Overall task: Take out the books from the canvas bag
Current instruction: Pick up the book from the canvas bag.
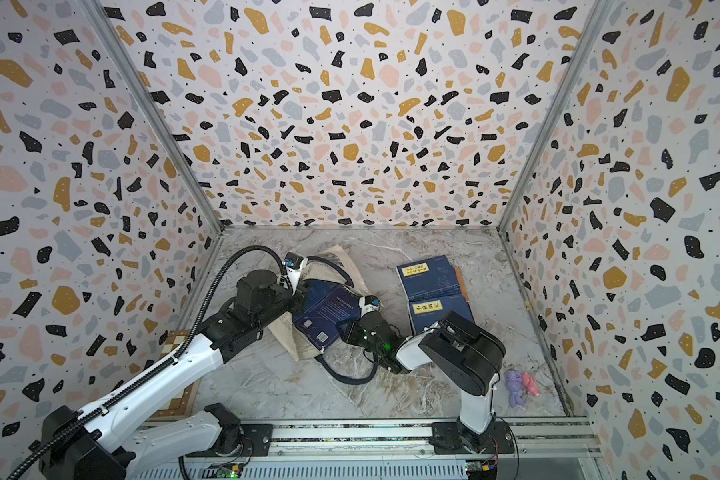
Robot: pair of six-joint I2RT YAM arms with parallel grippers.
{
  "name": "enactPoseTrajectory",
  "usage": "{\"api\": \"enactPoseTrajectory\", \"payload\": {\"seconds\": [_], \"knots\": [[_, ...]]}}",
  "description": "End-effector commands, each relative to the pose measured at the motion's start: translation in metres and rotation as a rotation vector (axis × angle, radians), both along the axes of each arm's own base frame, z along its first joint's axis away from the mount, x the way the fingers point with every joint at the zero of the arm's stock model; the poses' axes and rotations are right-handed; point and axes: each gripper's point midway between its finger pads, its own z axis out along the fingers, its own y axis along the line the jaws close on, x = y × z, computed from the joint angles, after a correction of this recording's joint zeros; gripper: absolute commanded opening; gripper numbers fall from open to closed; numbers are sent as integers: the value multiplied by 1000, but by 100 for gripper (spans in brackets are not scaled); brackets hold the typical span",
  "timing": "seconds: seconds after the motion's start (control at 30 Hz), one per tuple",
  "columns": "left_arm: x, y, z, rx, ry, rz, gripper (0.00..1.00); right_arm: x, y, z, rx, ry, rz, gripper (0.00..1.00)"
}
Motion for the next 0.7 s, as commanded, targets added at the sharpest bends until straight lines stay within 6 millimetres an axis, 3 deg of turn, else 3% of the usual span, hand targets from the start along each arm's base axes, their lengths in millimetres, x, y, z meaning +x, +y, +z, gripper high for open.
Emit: {"api": "enactPoseTrajectory", "payload": {"seconds": [0.0, 0.13, 0.4, 0.67], "knots": [[2, -11, 34, -78, -80, -39, 0, 13, 29, 53, 149, -117, 16, 42], [1, -13, 37, -89, -89, -49, 0, 13, 39, 52, 205, -85, 29, 43], [-2, -14, 41, -102, -100, -63, 0, 17, 55, 46, 140, -70, 25, 41], [-1, -12, 42, -100, -106, -51, 0, 15, 46, 43, 122, -51, 3, 7]]}}
